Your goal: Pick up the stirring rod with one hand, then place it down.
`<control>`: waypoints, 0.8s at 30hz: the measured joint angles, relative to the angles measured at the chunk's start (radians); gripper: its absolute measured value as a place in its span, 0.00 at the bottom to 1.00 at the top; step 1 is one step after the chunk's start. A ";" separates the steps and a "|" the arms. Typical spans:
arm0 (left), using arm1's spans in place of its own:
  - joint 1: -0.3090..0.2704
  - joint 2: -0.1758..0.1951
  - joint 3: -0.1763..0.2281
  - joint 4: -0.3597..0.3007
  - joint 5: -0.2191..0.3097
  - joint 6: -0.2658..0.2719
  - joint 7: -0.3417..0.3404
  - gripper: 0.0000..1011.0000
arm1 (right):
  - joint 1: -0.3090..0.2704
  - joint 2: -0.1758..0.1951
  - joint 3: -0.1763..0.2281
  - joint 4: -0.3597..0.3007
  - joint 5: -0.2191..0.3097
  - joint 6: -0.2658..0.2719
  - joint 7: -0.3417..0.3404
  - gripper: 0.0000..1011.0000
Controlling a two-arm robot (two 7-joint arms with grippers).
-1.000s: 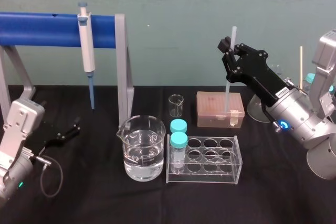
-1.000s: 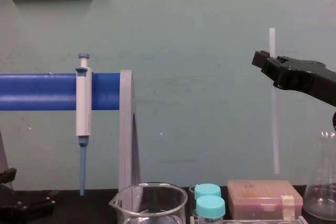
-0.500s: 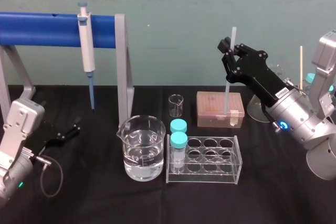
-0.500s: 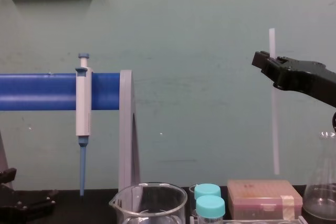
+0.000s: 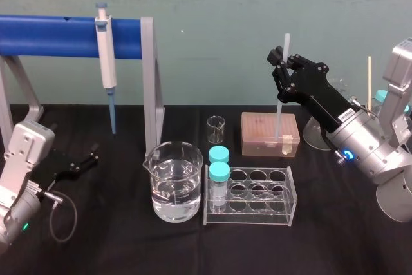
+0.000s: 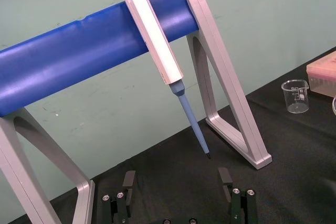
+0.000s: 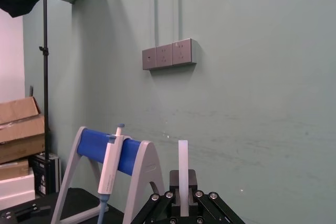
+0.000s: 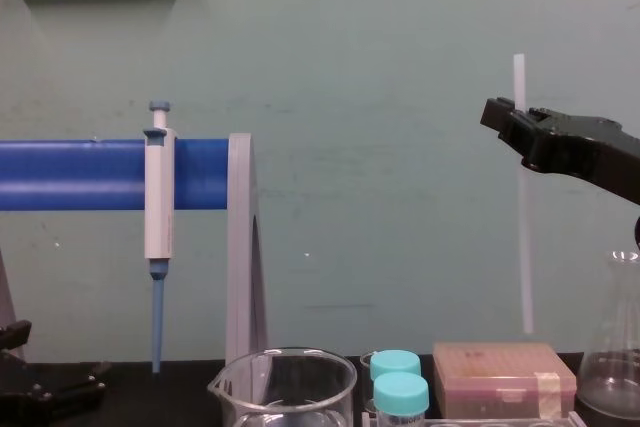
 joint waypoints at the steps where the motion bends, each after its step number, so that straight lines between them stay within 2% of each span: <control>1: 0.000 0.000 0.000 0.000 0.000 0.000 0.000 0.99 | -0.001 0.000 0.000 -0.001 0.000 0.000 0.000 0.07; 24: 0.000 0.000 0.000 0.000 0.000 0.000 0.000 0.99 | -0.014 0.005 0.000 -0.020 -0.003 0.003 -0.005 0.07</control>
